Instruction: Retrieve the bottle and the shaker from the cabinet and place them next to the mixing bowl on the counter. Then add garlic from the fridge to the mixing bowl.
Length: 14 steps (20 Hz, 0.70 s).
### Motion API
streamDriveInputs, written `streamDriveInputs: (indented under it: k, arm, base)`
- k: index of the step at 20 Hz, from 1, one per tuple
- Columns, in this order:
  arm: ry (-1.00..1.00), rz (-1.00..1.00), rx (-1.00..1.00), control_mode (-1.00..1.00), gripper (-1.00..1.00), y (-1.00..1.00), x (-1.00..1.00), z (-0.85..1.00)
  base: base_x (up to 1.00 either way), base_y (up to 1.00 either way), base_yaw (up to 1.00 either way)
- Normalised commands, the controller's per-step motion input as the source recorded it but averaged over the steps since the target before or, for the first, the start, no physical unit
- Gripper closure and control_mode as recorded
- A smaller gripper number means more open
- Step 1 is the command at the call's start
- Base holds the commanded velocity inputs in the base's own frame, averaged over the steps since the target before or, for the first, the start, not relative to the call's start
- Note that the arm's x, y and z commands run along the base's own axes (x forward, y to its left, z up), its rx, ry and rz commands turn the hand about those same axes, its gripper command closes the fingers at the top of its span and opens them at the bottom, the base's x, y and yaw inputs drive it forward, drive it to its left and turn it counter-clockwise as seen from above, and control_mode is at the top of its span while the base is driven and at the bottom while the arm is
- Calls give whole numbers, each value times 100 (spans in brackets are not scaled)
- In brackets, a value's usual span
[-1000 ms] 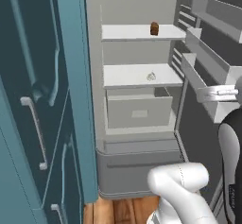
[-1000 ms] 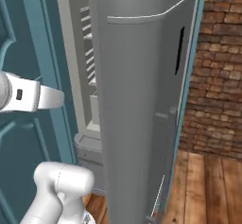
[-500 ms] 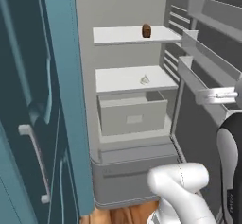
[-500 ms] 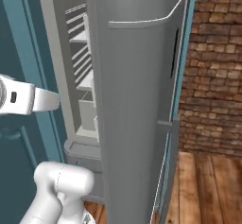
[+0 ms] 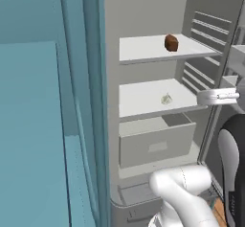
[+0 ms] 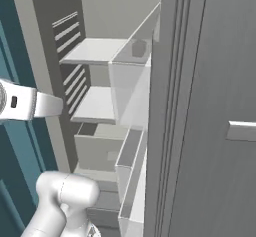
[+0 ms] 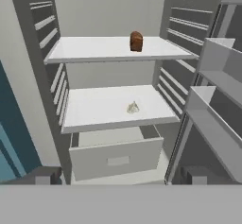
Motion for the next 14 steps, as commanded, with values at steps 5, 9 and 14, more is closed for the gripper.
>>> streamDriveInputs:
  k: [5, 9, 14]
  arm:
    - [0, 0, 0, 100, -100, 0, 0, 0]
    - [0, 0, 0, 100, -100, 0, 0, 0]
    - [0, 0, 0, 100, -100, 0, 0, 0]
  base:
    - [76, -2, -1]
    - [21, -15, 0]
    - [0, 0, 0]
